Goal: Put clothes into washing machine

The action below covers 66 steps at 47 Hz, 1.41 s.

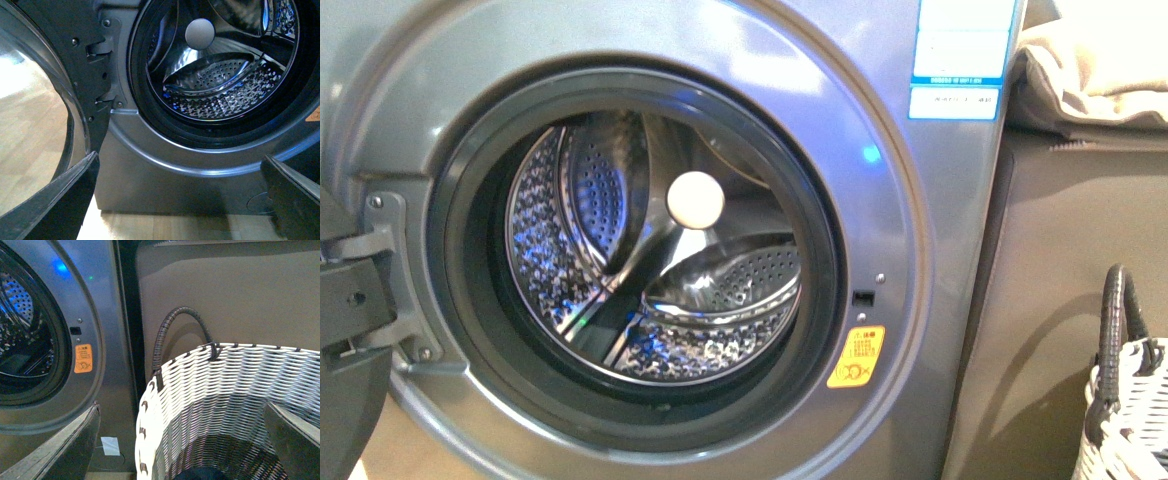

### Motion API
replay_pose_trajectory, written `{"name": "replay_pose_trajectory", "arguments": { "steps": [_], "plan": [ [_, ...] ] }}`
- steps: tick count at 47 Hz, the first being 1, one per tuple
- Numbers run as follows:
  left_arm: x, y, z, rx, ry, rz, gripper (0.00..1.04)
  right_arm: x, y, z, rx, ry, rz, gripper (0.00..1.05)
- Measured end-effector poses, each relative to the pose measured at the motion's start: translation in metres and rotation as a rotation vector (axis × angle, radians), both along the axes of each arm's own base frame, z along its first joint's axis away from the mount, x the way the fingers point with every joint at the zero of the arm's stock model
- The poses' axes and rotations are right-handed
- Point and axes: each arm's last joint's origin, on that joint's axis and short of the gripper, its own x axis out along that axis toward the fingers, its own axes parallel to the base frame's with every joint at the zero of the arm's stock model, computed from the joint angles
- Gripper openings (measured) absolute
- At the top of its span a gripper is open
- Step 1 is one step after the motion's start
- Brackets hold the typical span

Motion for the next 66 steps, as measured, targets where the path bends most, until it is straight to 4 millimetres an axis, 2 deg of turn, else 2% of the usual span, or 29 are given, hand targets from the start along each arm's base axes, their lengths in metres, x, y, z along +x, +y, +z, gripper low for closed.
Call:
{"name": "replay_pose_trajectory", "arguments": {
  "steps": [34, 39, 41, 50, 60, 66],
  "plan": [
    [0.0, 0.0, 0.0, 0.0, 0.0, 0.0, 0.98, 0.0, 0.0, 0.0, 0.0, 0.0, 0.001, 0.97],
    [0.0, 0.0, 0.0, 0.0, 0.0, -0.002, 0.98, -0.001, -0.002, 0.019, 0.105, -0.173, 0.256, 0.97],
    [0.0, 0.0, 0.0, 0.0, 0.0, -0.001, 0.98, 0.0, -0.004, 0.021, 0.126, -0.185, 0.287, 0.97],
    [0.0, 0.0, 0.0, 0.0, 0.0, -0.002, 0.98, 0.005, -0.019, 0.03, 0.151, -0.205, 0.292, 0.97],
    [0.0, 0.0, 0.0, 0.0, 0.0, -0.002, 0.98, 0.013, -0.04, 0.056, 0.132, -0.265, 0.27, 0.97],
    [0.0, 0.0, 0.0, 0.0, 0.0, -0.002, 0.98, 0.026, -0.054, 0.07, 0.131, -0.259, 0.233, 0.97]
  ]
}}
